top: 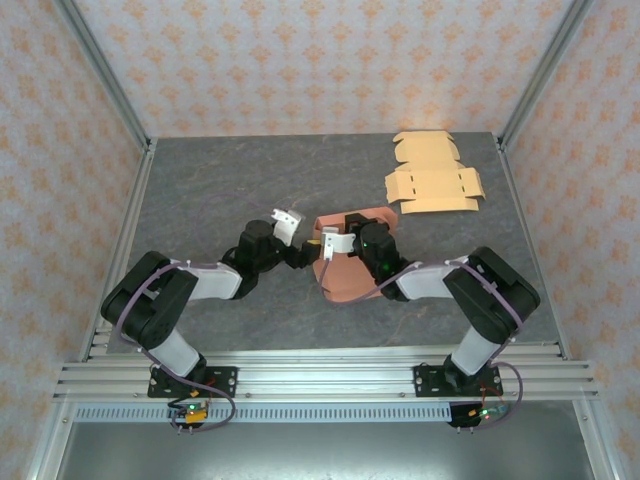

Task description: Fold the paper box

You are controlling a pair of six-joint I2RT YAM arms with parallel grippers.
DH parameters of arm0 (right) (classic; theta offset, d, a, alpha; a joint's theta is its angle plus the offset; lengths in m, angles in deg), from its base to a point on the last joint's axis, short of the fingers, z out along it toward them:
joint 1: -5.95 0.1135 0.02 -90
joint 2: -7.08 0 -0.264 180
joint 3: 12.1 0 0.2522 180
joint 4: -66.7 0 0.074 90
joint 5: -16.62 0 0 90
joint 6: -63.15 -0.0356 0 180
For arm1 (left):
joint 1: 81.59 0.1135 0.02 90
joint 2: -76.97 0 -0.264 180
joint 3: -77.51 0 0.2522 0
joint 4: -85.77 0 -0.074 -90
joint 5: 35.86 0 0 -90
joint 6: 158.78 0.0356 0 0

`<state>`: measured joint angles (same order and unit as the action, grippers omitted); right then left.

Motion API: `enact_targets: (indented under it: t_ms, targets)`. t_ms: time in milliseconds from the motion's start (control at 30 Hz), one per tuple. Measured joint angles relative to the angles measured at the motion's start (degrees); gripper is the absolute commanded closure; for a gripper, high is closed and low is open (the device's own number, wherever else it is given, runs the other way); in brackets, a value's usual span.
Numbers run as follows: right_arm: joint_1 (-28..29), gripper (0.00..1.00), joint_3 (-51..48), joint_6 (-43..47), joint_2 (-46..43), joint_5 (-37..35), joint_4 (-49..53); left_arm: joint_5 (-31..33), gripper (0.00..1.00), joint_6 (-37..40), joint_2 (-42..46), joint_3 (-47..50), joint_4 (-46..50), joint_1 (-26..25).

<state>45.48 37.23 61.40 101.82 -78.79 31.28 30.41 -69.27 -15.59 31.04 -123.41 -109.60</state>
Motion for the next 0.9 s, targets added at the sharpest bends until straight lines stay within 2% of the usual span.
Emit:
enact_targets:
  t_ms: [67,133,167,267,467,733,833,900]
  targets:
    - [0.3,0.98,-0.4,-0.5,-0.1,-0.3,-0.4,0.3,0.29,0.8,-0.3,-0.3,-0.4,-0.8]
    - [1.0,0.98,-0.7,-1.0,-0.1,-0.8,-0.6,0.9,0.47,1.9,-1.0,-0.3,-0.7,-1.9]
    - [1.4,0.98,-0.8,-1.2,-0.1,-1.1,-0.7,1.7,0.5,2.5,-1.5,-0.3,-0.9,-2.8]
    - [2.4,0.98,-1.0,-1.7,0.0,-2.7,-1.2,4.7,0.51,3.6,-3.2,-0.3,-2.5,-5.0]
    - [3.3,0.96,-1.3,-2.7,1.4,-5.5,-2.8,8.7,0.55,4.0,-5.9,-0.1,-6.3,-6.1]
    - [5.9,0.94,-1.4,-5.3,2.7,-8.4,-5.3,13.1,0.49,3.6,-9.1,-0.1,-10.8,-6.8]
    - [6.8,0.93,-1.4,-6.7,3.0,-8.7,-6.3,14.2,0.56,3.6,-10.0,-0.1,-12.1,-7.0]
    - [7.0,0.93,-1.4,-7.8,3.0,-9.0,-6.5,15.5,0.69,3.6,-10.6,-0.1,-12.9,-7.3]
